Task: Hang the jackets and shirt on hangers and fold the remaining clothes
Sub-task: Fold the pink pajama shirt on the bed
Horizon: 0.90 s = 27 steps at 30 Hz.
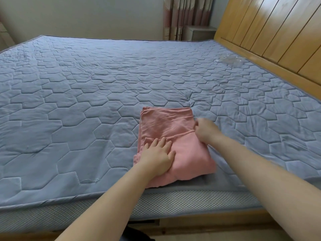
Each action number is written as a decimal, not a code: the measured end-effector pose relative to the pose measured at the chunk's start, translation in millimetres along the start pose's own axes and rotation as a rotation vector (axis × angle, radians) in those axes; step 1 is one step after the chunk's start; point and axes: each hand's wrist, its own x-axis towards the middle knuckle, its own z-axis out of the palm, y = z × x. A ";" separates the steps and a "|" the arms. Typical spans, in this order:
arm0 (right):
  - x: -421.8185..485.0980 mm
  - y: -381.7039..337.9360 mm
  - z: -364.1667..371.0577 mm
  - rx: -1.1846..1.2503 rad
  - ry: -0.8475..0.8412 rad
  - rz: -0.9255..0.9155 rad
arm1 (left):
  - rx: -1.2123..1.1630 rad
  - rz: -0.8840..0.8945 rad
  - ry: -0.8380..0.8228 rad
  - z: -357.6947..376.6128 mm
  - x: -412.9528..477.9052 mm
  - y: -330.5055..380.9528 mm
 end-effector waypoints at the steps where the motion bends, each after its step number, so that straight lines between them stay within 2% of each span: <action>1: -8.4 -9.5 0.4 -0.063 0.135 -0.176 | 0.002 -0.006 0.016 4.3 0.4 -0.7; 2: -20.0 -16.9 4.0 -0.087 0.202 -0.344 | 0.005 -0.001 0.037 7.2 1.1 -0.5; 3: -30.5 -17.6 11.9 -0.134 0.139 -0.449 | 0.001 0.007 0.053 9.1 2.0 0.3; 4: -38.9 -13.8 20.7 -0.205 -0.004 -0.494 | -0.018 0.009 0.064 11.3 3.8 -0.4; 6: -47.2 5.3 38.1 -0.243 -0.367 -0.326 | -0.061 0.003 0.046 14.4 5.6 -5.2; 7: -48.5 12.9 41.9 -0.166 -0.468 -0.225 | -0.075 0.003 0.022 15.0 6.1 -8.2; 8: -47.2 18.4 44.6 -0.088 -0.489 -0.173 | -0.086 -0.001 0.003 15.2 7.1 -11.6; 10: -41.8 17.7 44.7 -0.041 -0.463 -0.161 | -0.111 -0.013 -0.010 12.5 10.5 -15.8; 14: -51.4 3.1 29.1 -0.134 -0.387 -0.198 | -0.108 -0.007 -0.034 12.9 12.5 -16.3; 16: -69.1 -2.6 15.1 -0.195 -0.331 -0.310 | -0.117 -0.004 -0.065 10.5 13.6 -18.2; 19: -97.9 -4.2 4.6 -0.378 -0.363 -0.486 | -0.101 -0.001 -0.089 4.2 13.2 -17.8; 21: -106.3 1.1 7.7 -0.468 -0.388 -0.498 | -0.071 -0.021 -0.071 1.1 7.4 -11.0; 24: -108.1 10.5 16.2 -0.537 -0.373 -0.510 | -0.027 -0.039 0.055 -0.1 -15.2 10.6; 27: -103.1 16.2 19.5 -0.476 -0.357 -0.491 | 0.039 0.084 0.016 0.6 -37.6 17.0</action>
